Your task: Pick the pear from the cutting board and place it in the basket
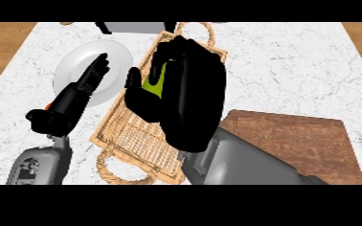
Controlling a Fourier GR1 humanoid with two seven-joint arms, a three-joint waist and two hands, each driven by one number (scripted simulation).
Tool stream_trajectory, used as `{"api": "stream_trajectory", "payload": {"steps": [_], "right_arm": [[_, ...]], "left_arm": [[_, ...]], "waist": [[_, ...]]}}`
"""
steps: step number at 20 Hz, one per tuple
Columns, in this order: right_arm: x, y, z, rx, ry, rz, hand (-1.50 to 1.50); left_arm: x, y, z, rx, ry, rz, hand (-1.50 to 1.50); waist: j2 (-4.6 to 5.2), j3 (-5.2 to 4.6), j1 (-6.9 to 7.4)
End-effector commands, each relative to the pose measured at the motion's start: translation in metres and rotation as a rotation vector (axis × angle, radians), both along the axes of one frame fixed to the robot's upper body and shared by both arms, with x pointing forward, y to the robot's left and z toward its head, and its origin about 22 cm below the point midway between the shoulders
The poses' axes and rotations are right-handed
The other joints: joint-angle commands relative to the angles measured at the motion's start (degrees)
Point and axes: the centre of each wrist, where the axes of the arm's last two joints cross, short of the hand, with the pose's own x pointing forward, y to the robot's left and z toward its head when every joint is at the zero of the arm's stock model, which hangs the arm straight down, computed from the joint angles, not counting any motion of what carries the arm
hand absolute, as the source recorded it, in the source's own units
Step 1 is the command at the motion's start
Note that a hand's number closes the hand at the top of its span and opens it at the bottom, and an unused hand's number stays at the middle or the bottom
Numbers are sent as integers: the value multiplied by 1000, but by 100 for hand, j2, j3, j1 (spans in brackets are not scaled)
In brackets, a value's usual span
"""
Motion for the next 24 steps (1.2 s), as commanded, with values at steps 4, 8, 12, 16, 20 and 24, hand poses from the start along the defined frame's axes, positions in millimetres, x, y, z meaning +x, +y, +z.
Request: {"api": "stream_trajectory", "payload": {"steps": [4, 8, 12, 16, 20, 24], "right_arm": [[25, 13, -3, 100, 73, -148, 150], [31, 18, -23, 83, 41, -142, 150], [50, -11, -19, 243, -35, -193, 150], [52, -10, -34, 186, -21, -197, -150], [56, -3, -28, 162, -40, -157, -150], [52, 10, -7, 230, -77, -99, -150]], "left_arm": [[-9, 0, -1, 3, -6, 10, 0], [-1, 6, -10, -2, 7, 9, 0], [-4, 8, -1, -11, -2, 19, 0], [-6, 11, 2, -7, 9, 25, 0], [-14, -6, -4, -18, 4, 6, 0], [-8, 2, -5, -11, -14, 5, 0]], "waist": [[-10, 10, -90], [11, 9, -130], [20, 18, -144], [0, 15, -179], [-8, 14, -182], [-7, 11, -136]]}}
